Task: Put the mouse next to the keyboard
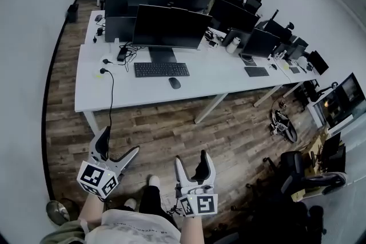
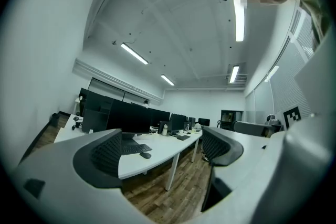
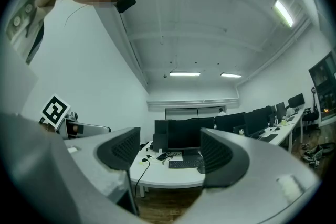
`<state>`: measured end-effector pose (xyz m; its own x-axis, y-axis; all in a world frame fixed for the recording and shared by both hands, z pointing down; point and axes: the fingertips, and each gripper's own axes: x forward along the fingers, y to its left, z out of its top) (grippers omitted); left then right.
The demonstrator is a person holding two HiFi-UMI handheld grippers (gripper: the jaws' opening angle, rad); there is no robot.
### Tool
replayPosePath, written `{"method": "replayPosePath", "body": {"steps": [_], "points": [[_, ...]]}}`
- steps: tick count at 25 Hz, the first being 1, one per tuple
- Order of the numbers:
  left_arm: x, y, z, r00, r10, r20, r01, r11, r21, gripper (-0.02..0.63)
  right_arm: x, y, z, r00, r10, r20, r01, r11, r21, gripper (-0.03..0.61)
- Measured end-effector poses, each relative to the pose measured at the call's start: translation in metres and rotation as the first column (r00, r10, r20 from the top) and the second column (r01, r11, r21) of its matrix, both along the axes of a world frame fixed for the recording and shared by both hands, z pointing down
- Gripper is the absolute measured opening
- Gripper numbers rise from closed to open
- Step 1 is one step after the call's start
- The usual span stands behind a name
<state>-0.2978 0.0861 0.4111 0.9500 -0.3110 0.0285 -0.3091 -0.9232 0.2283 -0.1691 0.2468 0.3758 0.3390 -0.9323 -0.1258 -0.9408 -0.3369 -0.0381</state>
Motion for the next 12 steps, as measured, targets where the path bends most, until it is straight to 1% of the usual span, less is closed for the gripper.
{"method": "replayPosePath", "body": {"steps": [4, 8, 12], "points": [[0.036, -0.02, -0.001, 0.999, -0.043, -0.002, 0.043, 0.999, 0.007, 0.456, 0.042, -0.023, 0.002, 0.999, -0.044, -0.005, 0.044, 0.999, -0.004, 0.348], [0.088, -0.033, -0.006, 0.998, -0.07, -0.004, 0.07, 0.997, 0.033, 0.456, 0.097, -0.044, 0.004, 0.996, -0.086, 0.002, 0.085, 0.996, 0.003, 0.348], [0.14, -0.046, -0.007, 0.995, -0.101, 0.001, 0.101, 0.994, 0.041, 0.456, 0.151, -0.068, 0.005, 0.991, -0.135, 0.005, 0.135, 0.991, 0.005, 0.348]]}}
